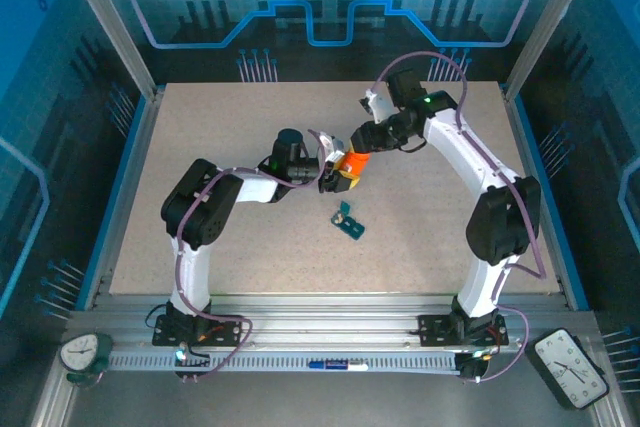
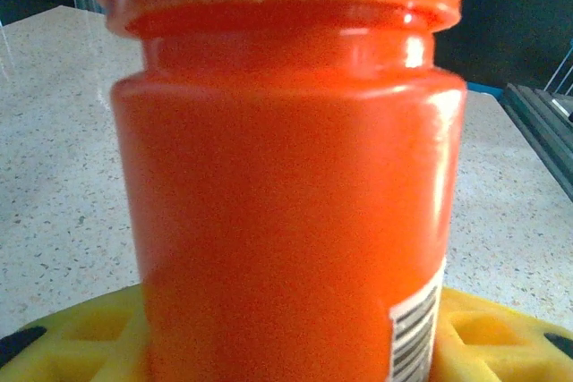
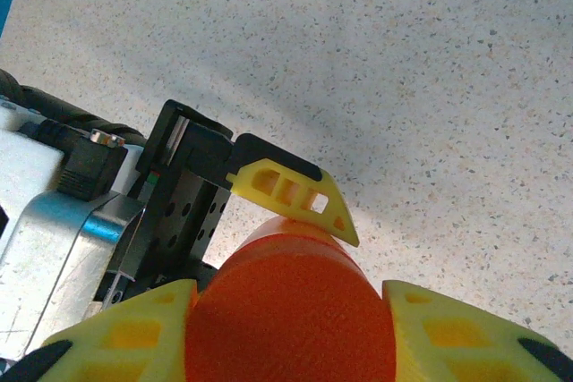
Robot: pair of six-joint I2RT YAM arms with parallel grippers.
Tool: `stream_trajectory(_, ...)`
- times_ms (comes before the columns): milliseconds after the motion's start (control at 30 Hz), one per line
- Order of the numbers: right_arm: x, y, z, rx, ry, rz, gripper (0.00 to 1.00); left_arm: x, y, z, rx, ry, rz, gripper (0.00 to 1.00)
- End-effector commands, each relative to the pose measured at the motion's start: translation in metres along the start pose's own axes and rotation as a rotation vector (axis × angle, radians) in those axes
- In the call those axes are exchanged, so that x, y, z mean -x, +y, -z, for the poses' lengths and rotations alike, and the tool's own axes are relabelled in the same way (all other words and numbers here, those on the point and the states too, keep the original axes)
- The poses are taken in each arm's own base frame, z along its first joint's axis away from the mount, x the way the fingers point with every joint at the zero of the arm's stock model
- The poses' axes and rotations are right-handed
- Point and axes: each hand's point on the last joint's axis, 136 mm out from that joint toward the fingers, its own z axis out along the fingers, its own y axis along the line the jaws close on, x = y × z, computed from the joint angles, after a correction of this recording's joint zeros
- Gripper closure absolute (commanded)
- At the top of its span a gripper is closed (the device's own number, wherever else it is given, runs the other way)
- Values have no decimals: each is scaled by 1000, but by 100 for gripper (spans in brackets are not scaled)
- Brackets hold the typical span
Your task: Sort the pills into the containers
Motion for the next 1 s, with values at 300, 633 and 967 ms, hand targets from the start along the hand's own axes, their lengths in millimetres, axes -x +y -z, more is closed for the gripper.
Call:
stream_trajectory(300, -32, 9, -26, 56, 78, -131, 71, 65, -10, 2, -22, -121, -194, 100)
stream_trajectory(633, -13, 10, -2, 23, 13, -115, 41, 58, -8, 0, -20, -105, -180, 100)
stream_trajectory(967, 3, 28, 62, 92, -156, -90, 18, 58, -9, 1, -27, -117, -165, 100)
